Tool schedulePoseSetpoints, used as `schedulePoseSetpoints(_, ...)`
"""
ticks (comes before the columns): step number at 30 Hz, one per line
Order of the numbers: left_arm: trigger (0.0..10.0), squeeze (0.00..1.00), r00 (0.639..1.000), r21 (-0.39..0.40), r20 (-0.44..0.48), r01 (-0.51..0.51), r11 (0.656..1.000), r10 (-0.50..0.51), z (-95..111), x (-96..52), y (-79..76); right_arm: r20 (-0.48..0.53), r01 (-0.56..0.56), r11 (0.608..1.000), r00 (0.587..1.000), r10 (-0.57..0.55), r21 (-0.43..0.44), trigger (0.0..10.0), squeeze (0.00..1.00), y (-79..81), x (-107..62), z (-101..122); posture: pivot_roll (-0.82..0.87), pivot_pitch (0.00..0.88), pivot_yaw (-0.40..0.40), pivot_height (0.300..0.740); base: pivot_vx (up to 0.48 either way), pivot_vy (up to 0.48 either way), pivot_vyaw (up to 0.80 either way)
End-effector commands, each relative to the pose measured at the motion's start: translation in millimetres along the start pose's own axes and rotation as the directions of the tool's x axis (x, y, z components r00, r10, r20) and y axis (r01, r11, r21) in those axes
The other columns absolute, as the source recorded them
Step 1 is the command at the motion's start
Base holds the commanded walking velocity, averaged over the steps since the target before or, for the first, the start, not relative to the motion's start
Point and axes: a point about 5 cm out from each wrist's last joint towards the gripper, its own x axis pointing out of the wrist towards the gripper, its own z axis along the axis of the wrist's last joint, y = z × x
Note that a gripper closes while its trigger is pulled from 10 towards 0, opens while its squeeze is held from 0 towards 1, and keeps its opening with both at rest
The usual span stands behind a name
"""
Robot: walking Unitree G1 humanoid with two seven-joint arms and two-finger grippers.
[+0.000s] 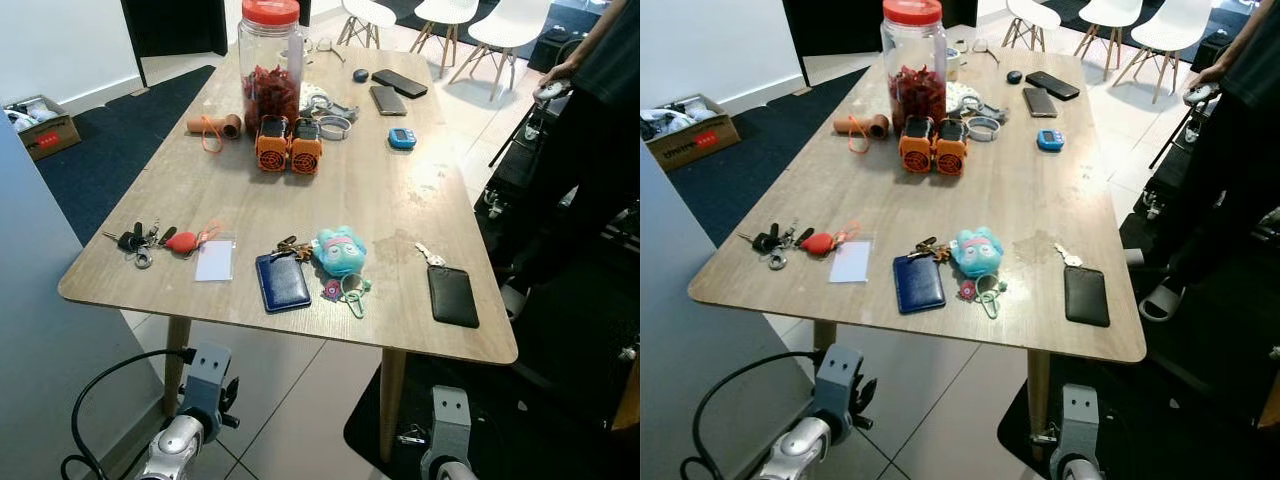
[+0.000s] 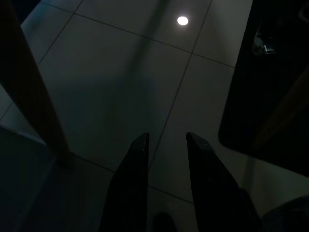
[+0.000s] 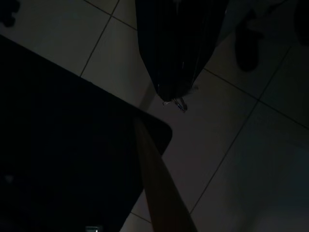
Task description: Hang keys on a hook
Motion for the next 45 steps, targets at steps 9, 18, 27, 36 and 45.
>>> schedulePoseSetpoints(9, 10.0, 0.00, 1.000, -0.027, 0.007, 0.010, 1.000, -0.010, -0.9, 1.0, -6.2, -0.004, 0.004, 1.000, 1.000, -0.004, -0.003, 10.0, 0.00, 0.1, 0.0, -1.1, 0.08, 0.024, -0.068, 0.740, -0.285, 0.000, 0.00)
schedulePoseSetpoints(18, 10.0, 0.00, 1.000, -0.026, 0.011, 0.007, 1.000, -0.006, 0.5, 1.3, -4.7, -0.004, 0.005, 1.000, 1.000, -0.005, -0.003, 10.0, 0.00, 1.1, 0.3, -0.5, 0.08, 0.028, -0.067, 0.740, -0.285, 0.000, 0.00)
schedulePoseSetpoints(27, 10.0, 0.00, 1.000, -0.026, 0.015, 0.007, 1.000, -0.006, 0.9, 1.0, -3.7, -0.006, 0.008, 1.000, 1.000, -0.008, -0.004, 10.0, 0.00, 1.1, 0.3, -0.9, 0.08, 0.028, -0.066, 0.740, -0.286, 0.000, 0.00)
schedulePoseSetpoints(36, 10.0, 0.00, 1.000, -0.026, 0.017, 0.006, 1.000, -0.006, 1.4, 0.9, -3.0, -0.006, 0.008, 1.000, 1.000, -0.008, -0.003, 10.0, 0.00, 1.8, 0.5, -0.7, 0.08, 0.029, -0.068, 0.740, -0.278, 0.000, 0.00)
schedulePoseSetpoints(45, 10.0, 0.00, 1.000, -0.019, 0.028, 0.000, 1.000, 0.000, 2.7, 0.9, -2.3, 0.003, 0.008, 1.000, 1.000, -0.008, -0.007, 10.0, 0.00, 1.7, 1.1, 1.5, 0.08, 0.027, -0.069, 0.740, -0.027, 0.000, 0.00)
